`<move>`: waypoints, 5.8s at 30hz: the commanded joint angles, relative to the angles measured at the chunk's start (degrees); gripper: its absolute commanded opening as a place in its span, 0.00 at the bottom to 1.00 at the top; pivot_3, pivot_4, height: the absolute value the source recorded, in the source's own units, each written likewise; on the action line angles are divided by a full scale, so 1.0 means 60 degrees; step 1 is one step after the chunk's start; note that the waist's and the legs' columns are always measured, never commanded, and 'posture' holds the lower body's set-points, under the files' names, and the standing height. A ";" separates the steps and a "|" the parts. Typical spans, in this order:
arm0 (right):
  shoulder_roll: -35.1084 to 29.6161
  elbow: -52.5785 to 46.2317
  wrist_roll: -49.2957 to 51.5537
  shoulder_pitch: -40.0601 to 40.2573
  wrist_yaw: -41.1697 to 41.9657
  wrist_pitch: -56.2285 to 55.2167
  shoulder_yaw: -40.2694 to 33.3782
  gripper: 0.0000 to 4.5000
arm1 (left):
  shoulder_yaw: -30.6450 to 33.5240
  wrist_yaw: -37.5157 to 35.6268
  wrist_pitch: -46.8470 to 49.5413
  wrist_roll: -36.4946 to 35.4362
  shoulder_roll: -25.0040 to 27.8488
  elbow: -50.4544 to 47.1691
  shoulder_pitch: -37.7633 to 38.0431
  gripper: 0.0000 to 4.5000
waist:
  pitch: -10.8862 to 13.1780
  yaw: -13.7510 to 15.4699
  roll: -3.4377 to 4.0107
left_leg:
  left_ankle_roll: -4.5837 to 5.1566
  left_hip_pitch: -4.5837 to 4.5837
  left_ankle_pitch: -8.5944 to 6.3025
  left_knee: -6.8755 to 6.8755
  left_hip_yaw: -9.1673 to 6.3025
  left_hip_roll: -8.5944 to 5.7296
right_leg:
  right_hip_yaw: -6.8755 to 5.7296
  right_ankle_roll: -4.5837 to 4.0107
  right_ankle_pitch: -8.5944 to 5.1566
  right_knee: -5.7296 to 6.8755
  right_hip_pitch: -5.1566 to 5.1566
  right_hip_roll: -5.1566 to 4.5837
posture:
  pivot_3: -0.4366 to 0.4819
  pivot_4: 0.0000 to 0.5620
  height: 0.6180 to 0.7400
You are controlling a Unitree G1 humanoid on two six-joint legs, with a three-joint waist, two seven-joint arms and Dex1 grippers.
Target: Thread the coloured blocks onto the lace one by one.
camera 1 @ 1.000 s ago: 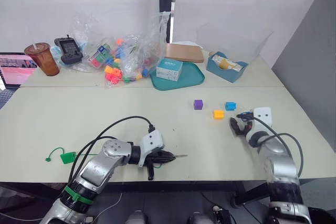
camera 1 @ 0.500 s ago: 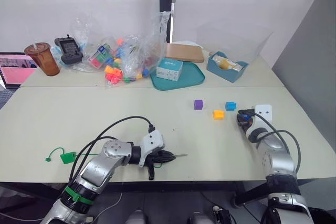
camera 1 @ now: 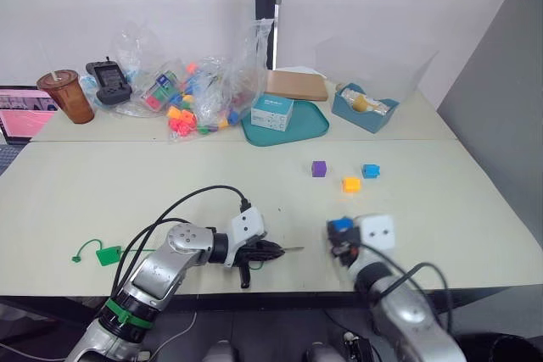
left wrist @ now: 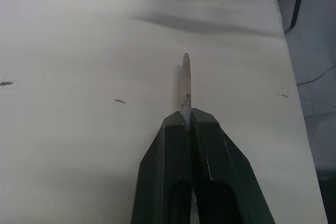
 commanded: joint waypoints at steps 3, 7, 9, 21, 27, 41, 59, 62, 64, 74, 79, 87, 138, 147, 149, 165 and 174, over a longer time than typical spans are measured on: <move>0.0146 0.0682 -0.0411 -0.0033 -0.0064 -0.0453 0.0327 0.27 | 0.0237 -0.0197 -0.0063 -0.0168 0.0190 -0.0291 -0.0150 0.00 | 0.0000 0.0004 0.0000 | 0.0000 0.0001 0.0000 0.0000 -0.0003 0.0002 | -0.0002 0.0000 0.0000 0.0000 0.0000 0.0003 | 0.48 0.27 1.00; 0.0288 0.1105 -0.0457 0.0094 0.0071 -0.0441 0.0667 0.27 | 0.0266 -0.0196 -0.0008 -0.0191 0.0234 -0.0373 -0.0142 0.00 | 0.0000 0.0003 0.0000 | 0.0000 0.0001 0.0000 0.0000 -0.0003 0.0003 | -0.0003 0.0000 0.0000 -0.0002 -0.0001 0.0004 | 0.48 0.27 1.00; 0.0312 0.1234 -0.0475 0.0243 0.0127 -0.0418 0.0790 0.27 | 0.0270 -0.0187 0.0004 -0.0195 0.0242 -0.0389 -0.0139 0.00 | -0.0001 -0.0027 -0.0001 | 0.0000 0.0002 0.0000 -0.0001 -0.0005 0.0006 | -0.0003 0.0000 0.0000 -0.0001 -0.0001 0.0006 | 0.48 0.27 1.00; -0.2160 -0.0174 0.2357 -0.1073 0.3849 -0.0118 -0.1705 0.99 | 0.0275 -0.0060 0.0031 -0.0250 0.0264 -0.0557 0.0032 0.00 | 0.0000 0.0008 -0.0003 | 0.0001 0.0001 0.0000 0.0003 -0.0005 0.0002 | -0.0003 0.0001 0.0000 -0.0002 0.0007 0.0004 | 0.48 0.27 1.00; -0.5342 0.0971 0.5437 -0.3089 0.8321 0.1049 -0.2503 0.99 | 0.0343 -0.0032 0.0029 -0.0261 0.0343 -0.0599 0.0060 0.00 | 0.0003 0.0001 -0.0005 | 0.0002 0.0006 -0.0001 0.0002 -0.0008 0.0000 | -0.0003 0.0001 0.0001 -0.0007 0.0015 0.0006 | 0.48 0.27 1.00; -0.6098 0.8367 0.1206 -0.7195 1.3202 -0.5527 0.0976 0.99 | 0.0310 0.0294 0.0642 -0.0472 0.0309 -0.1718 0.0398 0.00 | 0.0006 0.0030 -0.0002 | 0.0004 0.0011 -0.0001 0.0014 0.0001 0.0001 | -0.0001 0.0002 0.0001 -0.0015 0.0019 0.0001 | 0.48 0.27 1.00; -0.5110 0.8365 0.0742 -0.6722 1.2893 -0.5689 0.1021 0.28 | -0.0128 0.0340 0.0430 -0.0120 -0.0116 -0.0993 -0.0155 0.00 | 0.0006 0.0005 -0.0003 | 0.0002 0.0027 0.0000 0.0016 -0.0001 0.0005 | -0.0002 0.0001 0.0002 -0.0004 0.0030 0.0004 | 0.48 0.27 1.00; -0.4925 0.8123 0.0573 -0.6654 1.2741 -0.5423 0.1107 0.28 | -0.0263 0.0285 0.0343 -0.0076 -0.0237 -0.0809 -0.0276 0.00 | 0.0006 -0.0060 -0.0002 | 0.0002 0.0038 0.0000 0.0015 0.0002 0.0010 | 0.0007 0.0000 0.0002 0.0004 0.0030 0.0013 | 0.48 0.27 1.00; -0.4902 0.8045 0.0538 -0.6613 1.2740 -0.5306 0.1109 0.28 | -0.0286 0.0275 0.0323 -0.0046 -0.0259 -0.0757 -0.0310 0.00 | 0.0006 -0.0056 -0.0002 | 0.0002 0.0043 0.0000 0.0013 0.0001 0.0012 | 0.0008 0.0000 0.0002 0.0006 0.0031 0.0015 | 0.48 0.27 1.00; -0.5084 0.7778 0.0506 -0.6456 1.2979 -0.5088 0.1088 0.28 | -0.0384 0.0281 0.0305 0.0036 -0.0428 -0.0598 -0.0526 0.00 | 0.0006 0.0008 -0.0002 | 0.0002 0.0041 0.0000 0.0013 0.0002 0.0009 | 0.0007 0.0001 0.0002 0.0002 0.0034 0.0010 | 0.48 0.27 1.00; -0.5093 0.7699 0.0469 -0.6523 1.3006 -0.4944 0.1118 0.28 | -0.0479 0.0260 0.0460 -0.0064 -0.0660 -0.0773 -0.0651 0.00 | 0.0006 0.0015 -0.0002 | 0.0002 0.0040 0.0000 0.0013 0.0002 0.0008 | 0.0007 0.0001 0.0002 0.0002 0.0034 0.0009 | 0.48 0.27 1.00; -0.5019 0.7412 0.0484 -0.6496 1.2893 -0.4656 0.1104 0.28 | -0.0948 0.0380 0.0212 0.0307 -0.1118 -0.0230 -0.0943 0.00 | 0.0006 0.0031 -0.0002 | 0.0002 0.0038 0.0000 0.0015 0.0002 0.0006 | 0.0007 0.0001 0.0002 0.0002 0.0034 0.0007 | 0.48 0.27 1.00; -0.5196 0.6803 0.0458 -0.6119 1.2548 -0.3983 0.0862 0.28 | -0.0223 0.0599 0.1303 -0.0038 -0.0469 -0.0724 -0.0116 0.01 | 0.0006 0.0031 -0.0002 | 0.0007 0.0126 -0.0004 0.0014 -0.0009 0.0000 | -0.0011 0.0023 0.0013 -0.0074 0.0171 0.0001 | 0.48 0.27 1.00; -0.5214 0.6826 0.0414 -0.6039 1.2518 -0.4034 0.0906 0.28 | 0.0105 0.0834 0.1987 -0.0205 -0.0102 -0.1511 -0.0321 0.41 | 0.0007 0.0028 -0.0003 | 0.0007 0.0124 -0.0005 0.0013 -0.0010 0.0000 | -0.0012 0.0023 0.0013 -0.0082 0.0171 0.0001 | 0.48 0.27 1.00; -0.5188 0.6830 0.0408 -0.6047 1.2498 -0.4025 0.0918 0.28 | -0.0055 0.0895 0.1961 -0.0102 -0.0019 -0.1594 -0.0153 0.55 | 0.0007 0.0029 -0.0003 | 0.0008 0.0123 -0.0006 0.0012 -0.0009 0.0001 | -0.0012 0.0023 0.0013 -0.0085 0.0171 0.0001 | 0.48 0.27 1.00; -0.5213 0.6696 0.0498 -0.6081 1.2405 -0.3795 0.0776 0.28 | -0.1686 0.0663 0.0084 0.1647 0.0228 0.0062 0.0176 0.00 | 0.0005 0.0058 -0.0001 | 0.0009 0.0139 -0.0006 0.0007 -0.0008 0.0000 | -0.0013 0.0023 0.0013 -0.0097 0.0193 0.0001 | 0.48 0.27 1.00; -0.5217 0.6693 0.0422 -0.6029 1.2296 -0.3792 0.0835 0.28 | -0.0282 0.0734 0.0515 0.0584 -0.0464 -0.0091 -0.0478 0.00 | 0.0006 0.0136 -0.0002 | 0.0009 0.0140 -0.0006 0.0007 -0.0008 -0.0002 | -0.0014 0.0031 0.0018 -0.0097 0.0196 -0.0001 | 0.48 0.27 1.00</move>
